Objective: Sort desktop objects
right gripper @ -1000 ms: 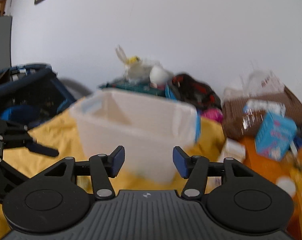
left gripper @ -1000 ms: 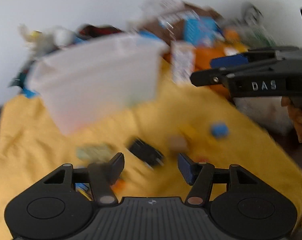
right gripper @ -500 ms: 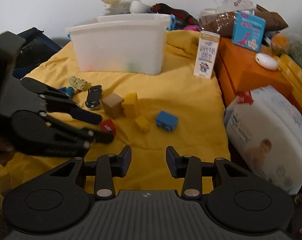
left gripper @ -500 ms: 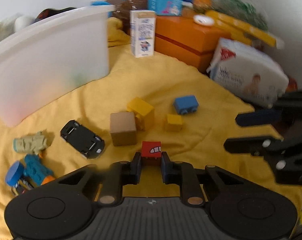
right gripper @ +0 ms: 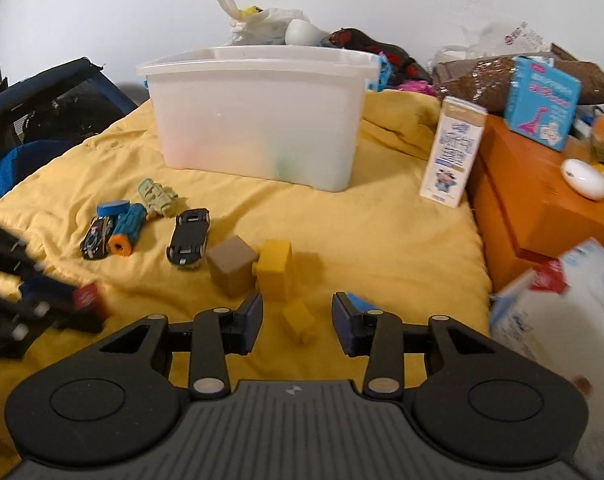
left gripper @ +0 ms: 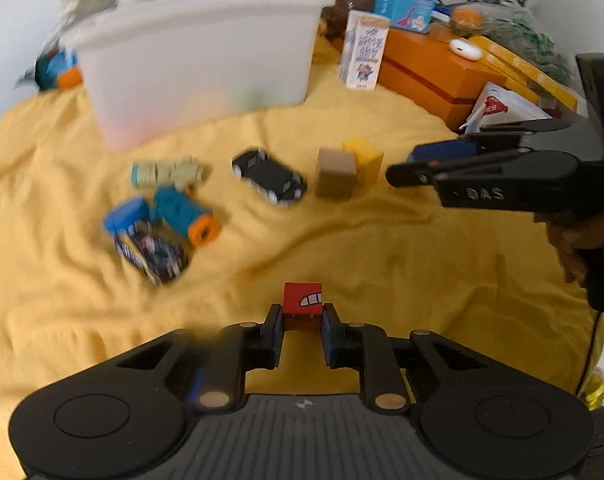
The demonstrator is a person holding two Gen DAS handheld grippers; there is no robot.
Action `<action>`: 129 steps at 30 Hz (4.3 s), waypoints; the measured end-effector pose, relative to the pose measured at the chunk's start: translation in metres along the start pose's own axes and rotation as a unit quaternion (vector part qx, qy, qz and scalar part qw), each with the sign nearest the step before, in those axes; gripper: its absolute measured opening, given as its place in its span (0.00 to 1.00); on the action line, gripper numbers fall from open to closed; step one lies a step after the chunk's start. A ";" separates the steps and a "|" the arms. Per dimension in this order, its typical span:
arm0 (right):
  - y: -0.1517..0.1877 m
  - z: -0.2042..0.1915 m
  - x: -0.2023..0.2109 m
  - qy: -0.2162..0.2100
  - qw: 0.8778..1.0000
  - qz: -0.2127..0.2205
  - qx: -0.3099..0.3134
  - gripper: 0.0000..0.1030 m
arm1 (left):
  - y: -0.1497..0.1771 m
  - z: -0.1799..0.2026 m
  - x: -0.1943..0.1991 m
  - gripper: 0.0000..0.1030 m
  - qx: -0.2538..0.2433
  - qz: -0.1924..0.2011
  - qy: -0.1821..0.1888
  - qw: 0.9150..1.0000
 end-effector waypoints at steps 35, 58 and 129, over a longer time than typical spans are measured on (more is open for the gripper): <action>0.050 -0.050 0.028 -0.041 0.997 -0.059 -0.007 0.24 | 0.001 0.013 -0.005 0.22 -0.047 -0.002 0.026 0.999; -0.144 -0.020 0.043 -0.031 0.992 0.126 -0.003 0.23 | -0.228 -0.027 0.088 0.22 -0.098 0.197 -0.067 0.973; 0.039 -0.023 0.055 -0.005 0.998 -0.060 0.000 0.17 | -0.040 0.032 0.024 0.38 -0.297 -0.011 -0.098 0.950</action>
Point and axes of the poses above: each gripper's, at about its wrist camera, not at the fingertips, and x roughly against the way its jaws point, z to its right, y to its underside, the point moved 10 cm from there along -x, roughly the way its jaws point, and after that the axes turned 9 degrees about y, right-handed, at the moved point
